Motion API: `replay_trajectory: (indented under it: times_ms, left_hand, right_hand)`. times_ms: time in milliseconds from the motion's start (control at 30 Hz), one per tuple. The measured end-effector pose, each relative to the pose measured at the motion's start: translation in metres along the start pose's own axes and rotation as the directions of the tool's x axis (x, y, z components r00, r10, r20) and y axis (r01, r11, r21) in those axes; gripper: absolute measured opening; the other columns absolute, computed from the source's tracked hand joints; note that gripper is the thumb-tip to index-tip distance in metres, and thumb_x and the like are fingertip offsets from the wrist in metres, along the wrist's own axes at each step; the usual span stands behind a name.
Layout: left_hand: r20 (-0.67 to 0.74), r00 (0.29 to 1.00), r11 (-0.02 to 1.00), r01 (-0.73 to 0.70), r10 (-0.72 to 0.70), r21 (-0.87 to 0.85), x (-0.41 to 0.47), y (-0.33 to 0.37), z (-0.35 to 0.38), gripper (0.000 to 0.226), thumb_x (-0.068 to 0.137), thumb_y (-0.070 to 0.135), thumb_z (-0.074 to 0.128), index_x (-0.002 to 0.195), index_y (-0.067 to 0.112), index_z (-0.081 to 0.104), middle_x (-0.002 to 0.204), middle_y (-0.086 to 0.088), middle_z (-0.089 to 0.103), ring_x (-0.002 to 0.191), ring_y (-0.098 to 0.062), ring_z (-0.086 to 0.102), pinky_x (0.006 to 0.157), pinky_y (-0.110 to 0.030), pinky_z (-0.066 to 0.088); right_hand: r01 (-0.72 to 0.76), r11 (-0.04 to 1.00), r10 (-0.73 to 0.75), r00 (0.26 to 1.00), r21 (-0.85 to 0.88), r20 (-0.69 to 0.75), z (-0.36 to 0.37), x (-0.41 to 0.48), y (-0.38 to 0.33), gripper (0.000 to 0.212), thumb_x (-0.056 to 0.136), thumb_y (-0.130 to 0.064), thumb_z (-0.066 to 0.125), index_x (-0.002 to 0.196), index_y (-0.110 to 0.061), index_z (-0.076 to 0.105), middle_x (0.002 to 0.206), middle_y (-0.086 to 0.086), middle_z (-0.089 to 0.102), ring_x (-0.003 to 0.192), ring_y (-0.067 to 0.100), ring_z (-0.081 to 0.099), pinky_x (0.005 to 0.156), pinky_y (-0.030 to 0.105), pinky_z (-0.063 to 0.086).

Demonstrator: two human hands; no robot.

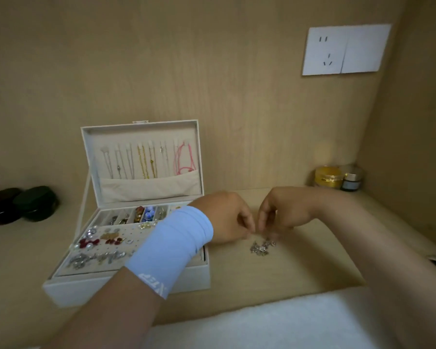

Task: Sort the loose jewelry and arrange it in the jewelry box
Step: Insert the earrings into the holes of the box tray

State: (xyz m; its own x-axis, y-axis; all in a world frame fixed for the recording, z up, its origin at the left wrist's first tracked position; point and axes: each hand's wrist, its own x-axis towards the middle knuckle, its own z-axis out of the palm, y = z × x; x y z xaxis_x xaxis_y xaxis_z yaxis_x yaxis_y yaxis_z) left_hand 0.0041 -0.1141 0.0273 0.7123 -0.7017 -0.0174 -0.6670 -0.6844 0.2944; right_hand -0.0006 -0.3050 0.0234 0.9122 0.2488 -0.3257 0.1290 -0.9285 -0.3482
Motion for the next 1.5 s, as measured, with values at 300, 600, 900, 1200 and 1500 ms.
replay_trajectory:
  times_ms: [300, 600, 900, 1200, 1500]
  left_hand:
    - [0.114, 0.989, 0.988, 0.081, -0.097, 0.134, 0.023, 0.001, 0.026, 0.012, 0.077, 0.03, 0.075, 0.087, 0.036, 0.076, 0.069, 0.025, 0.06, 0.087, -0.003, 0.065, 0.089, -0.029, 0.053]
    - [-0.118, 0.973, 0.953, 0.163, -0.198, -0.256, 0.024, -0.004, 0.027, 0.022, 0.077, 0.037, 0.077, 0.093, 0.034, 0.062, 0.081, 0.015, 0.071, 0.075, 0.001, 0.061, 0.077, -0.022, 0.049]
    - [-0.229, 0.917, 0.743, 0.099, -0.326, -0.662, 0.025, -0.005, 0.027, 0.018, 0.071, 0.021, 0.087, 0.076, 0.016, 0.07, 0.071, -0.009, 0.073, 0.057, -0.013, 0.064, 0.066, -0.031, 0.054]
    - [-0.399, 0.835, 0.808, 0.087, -0.378, -0.583, 0.025, -0.013, 0.026, 0.016, 0.076, 0.018, 0.082, 0.072, 0.027, 0.07, 0.063, 0.007, 0.069, 0.061, -0.01, 0.065, 0.072, -0.03, 0.057]
    - [-0.286, 0.925, 0.929, 0.148, -0.251, -0.339, 0.008, -0.01, 0.021, 0.012, 0.081, 0.03, 0.075, 0.075, 0.041, 0.073, 0.072, 0.025, 0.067, 0.077, 0.008, 0.062, 0.08, -0.018, 0.05]
  right_hand:
    - [0.002, 0.999, 0.0, 0.998, -0.033, 0.06, 0.005, 0.018, 0.018, 0.011, 0.077, -0.019, 0.083, 0.082, -0.027, 0.078, 0.079, 0.007, 0.073, 0.064, 0.01, 0.054, 0.06, 0.022, 0.042]
    - [0.072, 0.977, -0.059, 0.996, 0.203, -0.071, -0.011, 0.011, 0.025, 0.008, 0.085, -0.021, 0.075, 0.08, -0.026, 0.076, 0.068, -0.012, 0.07, 0.058, 0.013, 0.055, 0.061, 0.03, 0.039]
    - [0.101, 0.829, -0.061, 0.994, 0.55, -0.091, -0.009, 0.007, 0.023, 0.015, 0.093, -0.022, 0.069, 0.099, -0.01, 0.076, 0.082, -0.001, 0.073, 0.053, 0.008, 0.05, 0.046, 0.021, 0.025]
    - [0.061, 0.82, -0.016, 0.996, 0.569, -0.085, -0.016, 0.002, 0.027, 0.019, 0.089, -0.028, 0.073, 0.104, -0.017, 0.076, 0.081, -0.004, 0.069, 0.055, 0.009, 0.052, 0.043, 0.019, 0.026]
    - [-0.185, 0.981, 0.193, 0.968, -0.063, 0.161, 0.002, 0.011, 0.007, 0.028, 0.075, -0.027, 0.086, 0.101, -0.021, 0.077, 0.055, -0.013, 0.06, 0.063, 0.013, 0.058, 0.044, 0.014, 0.036]
